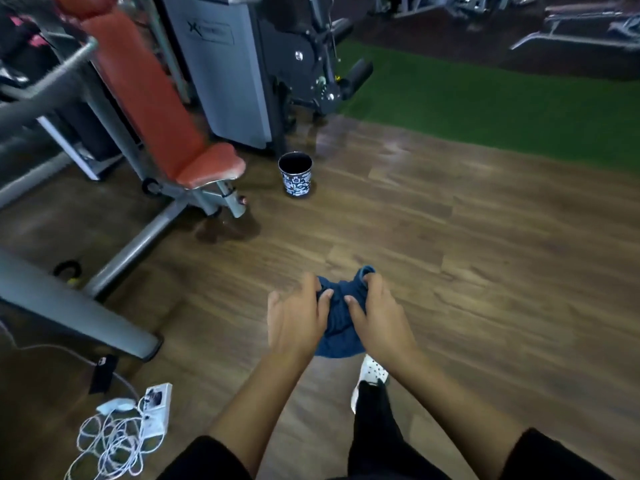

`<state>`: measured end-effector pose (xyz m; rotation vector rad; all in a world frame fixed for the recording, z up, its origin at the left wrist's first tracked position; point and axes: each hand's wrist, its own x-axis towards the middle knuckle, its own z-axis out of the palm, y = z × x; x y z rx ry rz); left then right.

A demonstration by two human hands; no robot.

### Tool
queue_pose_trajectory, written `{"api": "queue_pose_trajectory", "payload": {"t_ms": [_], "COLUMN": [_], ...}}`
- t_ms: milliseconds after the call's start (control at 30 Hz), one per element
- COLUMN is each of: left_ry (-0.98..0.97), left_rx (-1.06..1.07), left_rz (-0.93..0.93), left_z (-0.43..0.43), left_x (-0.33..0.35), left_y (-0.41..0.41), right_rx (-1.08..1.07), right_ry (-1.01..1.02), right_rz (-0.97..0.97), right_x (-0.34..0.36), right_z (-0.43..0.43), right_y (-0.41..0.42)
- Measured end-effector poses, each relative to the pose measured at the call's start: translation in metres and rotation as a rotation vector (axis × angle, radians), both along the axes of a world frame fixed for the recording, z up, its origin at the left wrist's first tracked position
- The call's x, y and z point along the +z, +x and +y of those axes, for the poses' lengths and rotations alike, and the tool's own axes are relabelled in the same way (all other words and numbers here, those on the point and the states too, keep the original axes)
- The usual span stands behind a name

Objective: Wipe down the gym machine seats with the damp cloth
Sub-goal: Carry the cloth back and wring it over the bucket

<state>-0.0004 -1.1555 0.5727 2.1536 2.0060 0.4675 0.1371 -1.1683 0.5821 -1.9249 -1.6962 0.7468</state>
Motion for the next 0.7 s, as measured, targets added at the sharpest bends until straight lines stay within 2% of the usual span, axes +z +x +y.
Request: {"api": "queue_pose_trajectory", "payload": {"t_ms": [367,700], "left_ry": [0.026,0.059], "left_rx": [0.19,0.25], "left_rz": [-0.108,-0.2], "left_z": [0.279,0.511], "left_x": [0.005,-0.015], "left_y": [0.065,0.056], "right_rx": [0.16,0.234], "right_ry": [-0.026,0.012], "right_rz": [0.013,-0.039], "right_x": [0.011,-0.001], "right_z": [0.312,0.549], "right_y": [0.06,0.05]}}
